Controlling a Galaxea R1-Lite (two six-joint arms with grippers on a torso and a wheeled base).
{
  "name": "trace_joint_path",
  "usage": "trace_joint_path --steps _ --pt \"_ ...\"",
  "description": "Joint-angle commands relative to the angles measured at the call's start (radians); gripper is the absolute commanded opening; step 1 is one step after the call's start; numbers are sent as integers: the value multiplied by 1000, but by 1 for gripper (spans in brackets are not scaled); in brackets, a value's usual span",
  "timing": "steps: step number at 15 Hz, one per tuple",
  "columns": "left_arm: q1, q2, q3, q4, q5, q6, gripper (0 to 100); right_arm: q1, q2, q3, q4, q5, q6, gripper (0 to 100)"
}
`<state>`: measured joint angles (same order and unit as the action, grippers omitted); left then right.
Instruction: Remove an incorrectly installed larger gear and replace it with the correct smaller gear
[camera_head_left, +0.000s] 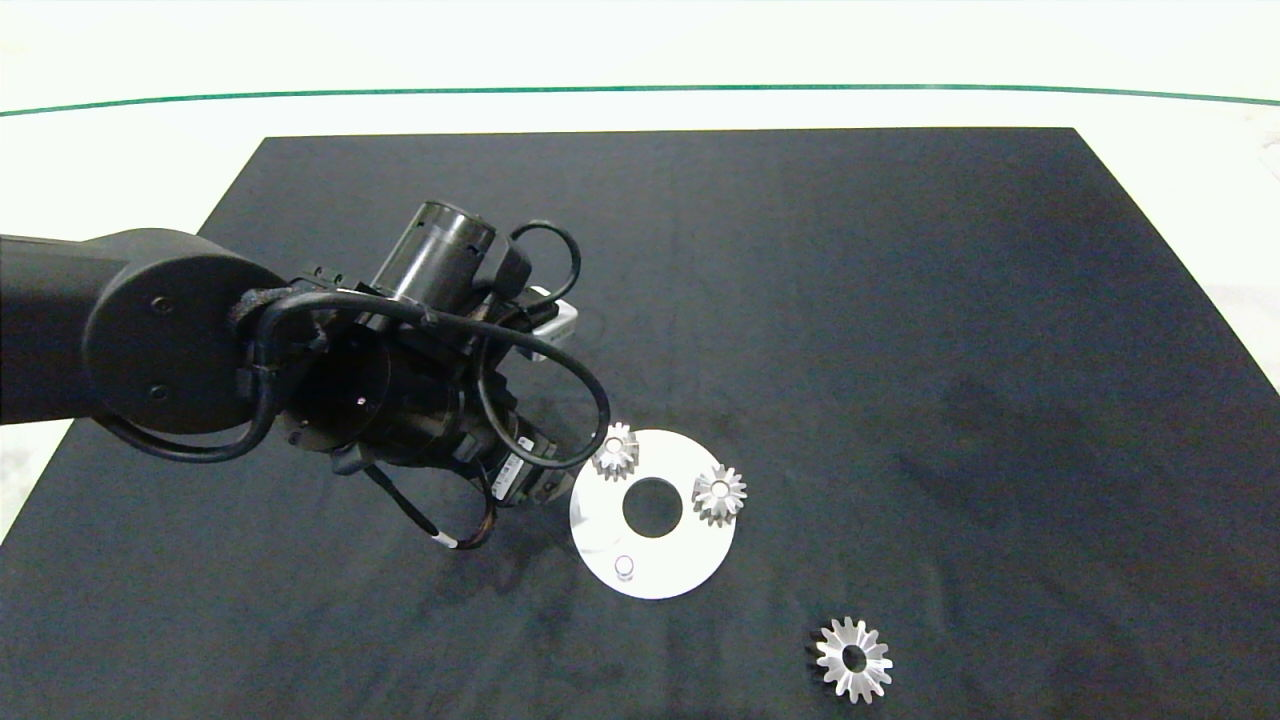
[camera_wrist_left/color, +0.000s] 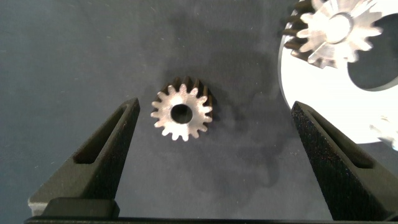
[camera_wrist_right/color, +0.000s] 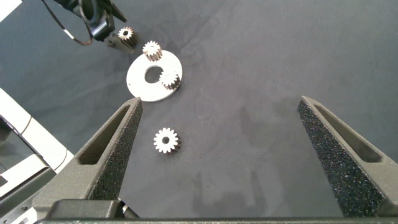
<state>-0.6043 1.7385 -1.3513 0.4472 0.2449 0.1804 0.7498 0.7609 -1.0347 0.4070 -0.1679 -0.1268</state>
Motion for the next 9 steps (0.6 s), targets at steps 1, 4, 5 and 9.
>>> trace_joint_path --steps 1,4,5,9 --pt "17 29 -2 2 2 17 98 0 3 -1 3 -1 -2 100" --pt "44 47 -16 -2 2 24 92 0 3 1 3 -1 -2 100" --pt "46 50 -16 -2 2 25 90 0 3 1 3 1 -2 100" --pt "47 49 -9 1 1 24 81 0 3 1 3 5 -2 100"
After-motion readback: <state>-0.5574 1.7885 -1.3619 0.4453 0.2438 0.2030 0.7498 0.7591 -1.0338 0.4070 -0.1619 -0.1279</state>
